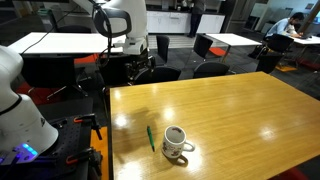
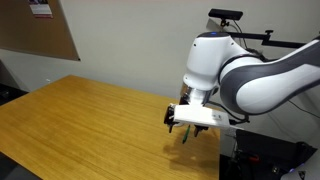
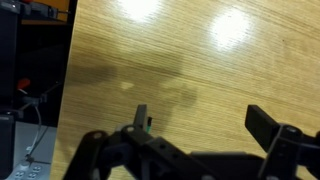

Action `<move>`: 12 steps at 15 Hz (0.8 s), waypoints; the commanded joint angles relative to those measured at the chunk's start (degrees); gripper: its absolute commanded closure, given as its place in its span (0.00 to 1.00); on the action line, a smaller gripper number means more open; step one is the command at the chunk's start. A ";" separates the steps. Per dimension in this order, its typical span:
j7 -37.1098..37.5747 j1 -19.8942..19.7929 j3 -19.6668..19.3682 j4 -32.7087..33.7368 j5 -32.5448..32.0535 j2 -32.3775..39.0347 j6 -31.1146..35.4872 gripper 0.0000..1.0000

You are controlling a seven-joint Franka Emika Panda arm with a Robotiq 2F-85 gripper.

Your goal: Put the pen into the mug.

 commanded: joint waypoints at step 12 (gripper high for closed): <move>2.20 -4.30 -3.98 -4.62 -2.60 1.36 2.43 0.00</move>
